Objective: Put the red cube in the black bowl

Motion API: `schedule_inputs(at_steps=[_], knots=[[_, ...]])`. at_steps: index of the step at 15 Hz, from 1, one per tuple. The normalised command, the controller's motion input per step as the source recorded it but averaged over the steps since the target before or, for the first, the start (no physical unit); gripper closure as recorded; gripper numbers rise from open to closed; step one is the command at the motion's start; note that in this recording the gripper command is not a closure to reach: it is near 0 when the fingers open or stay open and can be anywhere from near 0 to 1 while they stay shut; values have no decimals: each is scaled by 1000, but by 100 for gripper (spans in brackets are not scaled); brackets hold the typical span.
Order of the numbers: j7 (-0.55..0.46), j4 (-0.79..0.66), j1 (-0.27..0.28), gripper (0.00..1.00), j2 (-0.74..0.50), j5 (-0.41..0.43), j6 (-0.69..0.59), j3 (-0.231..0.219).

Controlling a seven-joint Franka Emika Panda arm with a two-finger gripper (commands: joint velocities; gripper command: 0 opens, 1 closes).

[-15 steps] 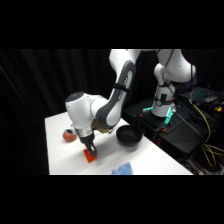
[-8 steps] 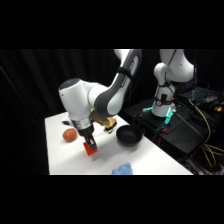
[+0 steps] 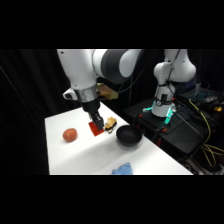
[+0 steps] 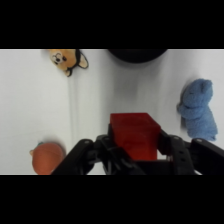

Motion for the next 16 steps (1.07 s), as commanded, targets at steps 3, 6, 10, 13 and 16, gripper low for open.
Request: schedule_inputs(at_steps=[3,6,10,13,16], knots=[[-11,-675,-70,100,-606,-22,102,7],[-46,-689,-79,100,-563,24,225,14],[-68,-676,-78,100,-522,55,328,6],[-61,-706,-49,100,-482,104,405,18],[-47,-642,1,100,-387,100,433,63]])
